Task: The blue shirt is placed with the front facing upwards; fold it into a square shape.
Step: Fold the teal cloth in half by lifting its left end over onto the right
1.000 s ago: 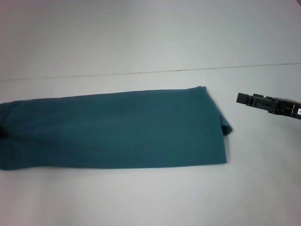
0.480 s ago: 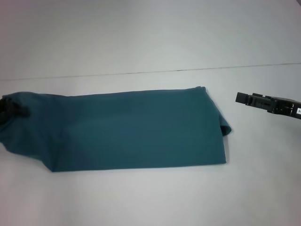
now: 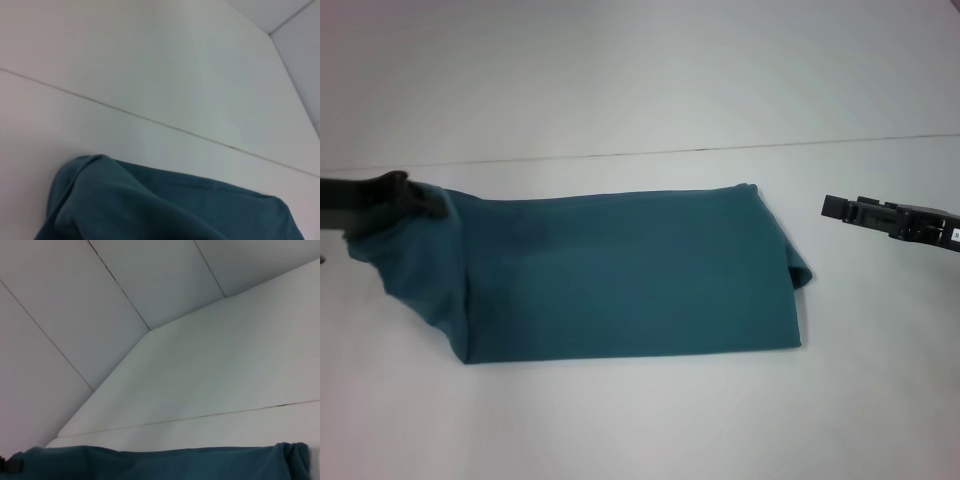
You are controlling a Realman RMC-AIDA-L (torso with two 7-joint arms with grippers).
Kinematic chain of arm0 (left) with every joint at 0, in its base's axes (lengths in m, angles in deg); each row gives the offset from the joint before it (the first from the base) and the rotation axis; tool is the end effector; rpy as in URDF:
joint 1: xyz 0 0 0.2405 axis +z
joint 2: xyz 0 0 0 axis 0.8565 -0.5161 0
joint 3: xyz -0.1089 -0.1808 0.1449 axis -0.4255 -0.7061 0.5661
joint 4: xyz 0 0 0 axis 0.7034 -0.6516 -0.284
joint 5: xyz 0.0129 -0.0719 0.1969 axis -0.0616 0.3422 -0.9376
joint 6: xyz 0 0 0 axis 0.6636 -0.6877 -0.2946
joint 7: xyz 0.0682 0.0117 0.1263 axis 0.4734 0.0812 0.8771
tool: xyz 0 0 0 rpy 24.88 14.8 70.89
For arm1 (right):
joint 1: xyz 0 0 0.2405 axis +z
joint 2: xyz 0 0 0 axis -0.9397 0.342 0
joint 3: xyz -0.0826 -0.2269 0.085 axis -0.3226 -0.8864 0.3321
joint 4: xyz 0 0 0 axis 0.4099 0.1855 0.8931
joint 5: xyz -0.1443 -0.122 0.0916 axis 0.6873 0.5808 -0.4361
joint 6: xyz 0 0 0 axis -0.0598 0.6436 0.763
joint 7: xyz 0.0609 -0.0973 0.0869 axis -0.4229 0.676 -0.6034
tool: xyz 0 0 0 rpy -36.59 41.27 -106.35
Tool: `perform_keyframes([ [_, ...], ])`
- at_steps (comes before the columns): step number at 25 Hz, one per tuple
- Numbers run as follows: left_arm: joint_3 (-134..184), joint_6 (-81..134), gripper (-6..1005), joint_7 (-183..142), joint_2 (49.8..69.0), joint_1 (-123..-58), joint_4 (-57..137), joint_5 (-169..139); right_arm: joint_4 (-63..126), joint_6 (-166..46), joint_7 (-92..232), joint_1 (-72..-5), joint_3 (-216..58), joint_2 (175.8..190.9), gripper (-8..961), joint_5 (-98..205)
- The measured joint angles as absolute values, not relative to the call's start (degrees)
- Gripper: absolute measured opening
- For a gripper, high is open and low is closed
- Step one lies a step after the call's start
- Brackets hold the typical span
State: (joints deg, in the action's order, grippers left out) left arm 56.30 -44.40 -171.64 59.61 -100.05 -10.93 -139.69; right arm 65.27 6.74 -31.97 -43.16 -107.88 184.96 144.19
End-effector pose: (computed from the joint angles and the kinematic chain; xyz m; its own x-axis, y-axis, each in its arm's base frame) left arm -0.2422 0.4148 0.0766 0.1763 0.8430 0.5082 0.9842 -0.1425 -0.1051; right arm 0.3105 0.3581 0.0592 0.3942 -0.5777 -0.7147 -0.8824 -0.4552 -0.1188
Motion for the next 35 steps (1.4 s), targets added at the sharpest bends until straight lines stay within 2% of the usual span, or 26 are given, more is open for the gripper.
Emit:
perform_keyframes([
  [14,62.83,-44.70,76,-175.04,62.90,-108.08,-15.11,-139.33,65.27,6.74,-31.79,-42.56,-107.61,184.94,916,144.19],
  [24,68.90,-41.36,75,-177.38,65.98,-113.13,-15.79,-139.66,65.27,6.74,-31.79,-42.40,-107.61,184.91,915,144.20],
  [35,78.07,-29.94,75,-178.43,68.37,-117.05,-5.60,-139.06,65.31,6.37,-31.82,-42.47,-107.61,184.76,916,144.51],
])
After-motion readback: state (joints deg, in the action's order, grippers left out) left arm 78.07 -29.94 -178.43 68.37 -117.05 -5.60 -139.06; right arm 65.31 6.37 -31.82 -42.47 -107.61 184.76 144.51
